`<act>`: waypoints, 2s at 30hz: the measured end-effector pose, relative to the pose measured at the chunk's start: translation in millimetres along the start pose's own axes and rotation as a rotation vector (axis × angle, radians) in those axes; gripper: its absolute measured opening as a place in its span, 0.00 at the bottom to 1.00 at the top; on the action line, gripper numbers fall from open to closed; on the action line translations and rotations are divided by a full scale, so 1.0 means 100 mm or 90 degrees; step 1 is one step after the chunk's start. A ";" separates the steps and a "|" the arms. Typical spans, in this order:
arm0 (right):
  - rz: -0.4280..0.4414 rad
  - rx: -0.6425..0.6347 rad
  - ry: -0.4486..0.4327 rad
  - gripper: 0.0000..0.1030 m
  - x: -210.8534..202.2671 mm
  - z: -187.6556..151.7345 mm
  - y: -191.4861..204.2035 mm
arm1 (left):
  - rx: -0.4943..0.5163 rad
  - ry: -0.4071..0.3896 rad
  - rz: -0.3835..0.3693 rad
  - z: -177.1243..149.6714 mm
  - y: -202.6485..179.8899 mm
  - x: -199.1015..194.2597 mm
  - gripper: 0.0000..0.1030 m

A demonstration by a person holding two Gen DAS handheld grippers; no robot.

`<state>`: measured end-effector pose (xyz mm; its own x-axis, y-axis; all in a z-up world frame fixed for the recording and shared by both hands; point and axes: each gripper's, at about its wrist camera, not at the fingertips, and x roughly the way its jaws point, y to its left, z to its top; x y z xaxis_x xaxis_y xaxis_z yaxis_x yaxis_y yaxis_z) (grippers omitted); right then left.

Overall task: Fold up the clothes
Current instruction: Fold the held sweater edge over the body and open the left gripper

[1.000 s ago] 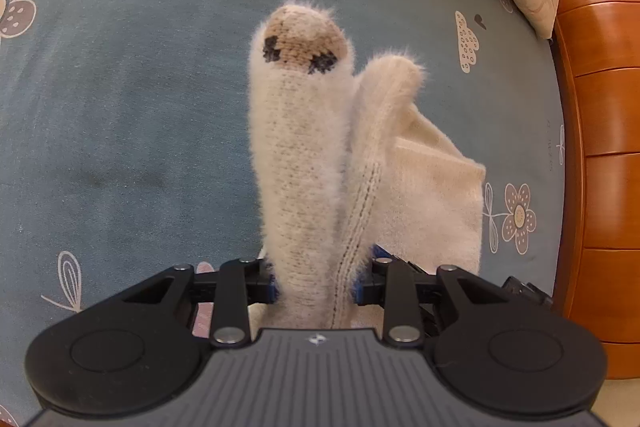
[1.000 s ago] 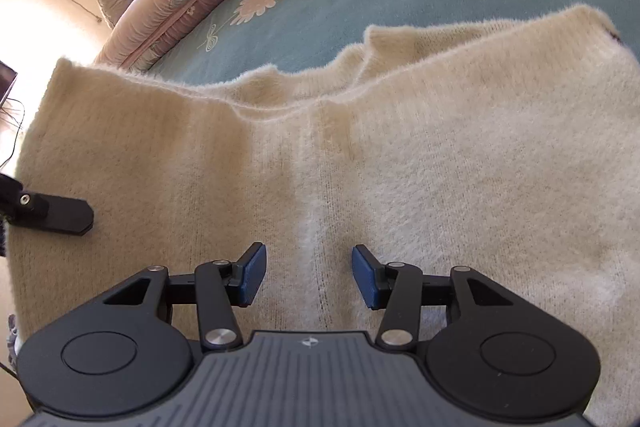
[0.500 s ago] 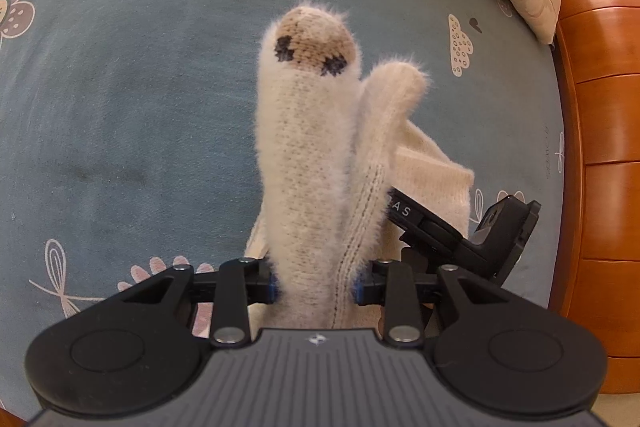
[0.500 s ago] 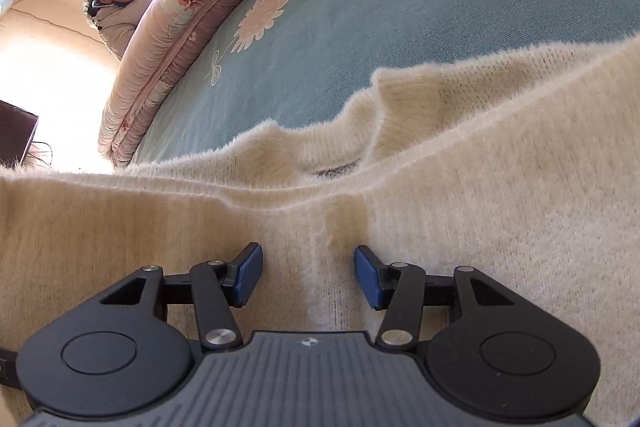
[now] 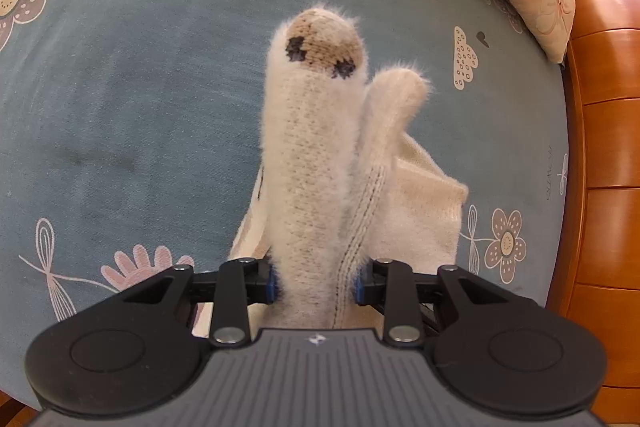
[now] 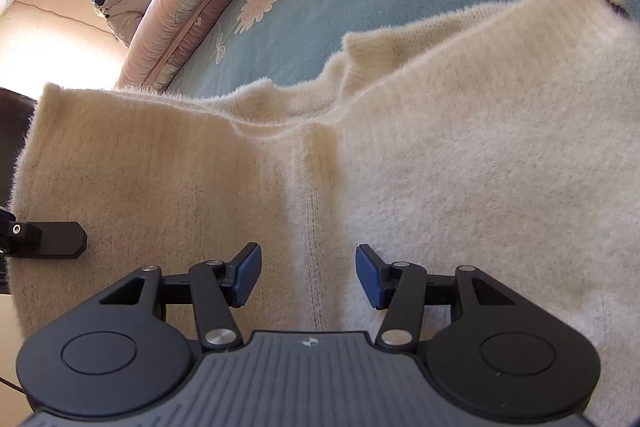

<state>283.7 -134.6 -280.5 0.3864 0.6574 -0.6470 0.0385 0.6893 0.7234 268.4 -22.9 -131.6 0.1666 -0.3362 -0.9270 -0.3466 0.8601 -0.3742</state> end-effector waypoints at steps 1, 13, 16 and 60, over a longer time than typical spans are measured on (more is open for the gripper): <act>-0.003 0.000 -0.005 0.57 -0.09 -0.02 -0.04 | -0.002 0.001 -0.002 -0.01 -0.05 0.01 0.29; -0.103 -0.049 -0.082 0.61 -1.17 -0.09 -0.55 | 0.013 0.025 0.011 -0.22 -0.78 0.38 0.29; -0.124 -0.040 -0.104 0.61 -1.37 -0.09 -0.72 | 0.014 0.033 0.012 -0.26 -0.96 0.51 0.29; -0.208 0.000 -0.161 0.70 -2.29 -0.61 -1.29 | 0.141 0.133 -0.195 -1.05 -1.65 1.09 0.71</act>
<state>133.7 -355.7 -240.4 0.5682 0.3088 -0.7628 0.1967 0.8491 0.4903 247.1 -241.8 -174.1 0.0322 -0.6397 -0.7680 -0.0997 0.7625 -0.6393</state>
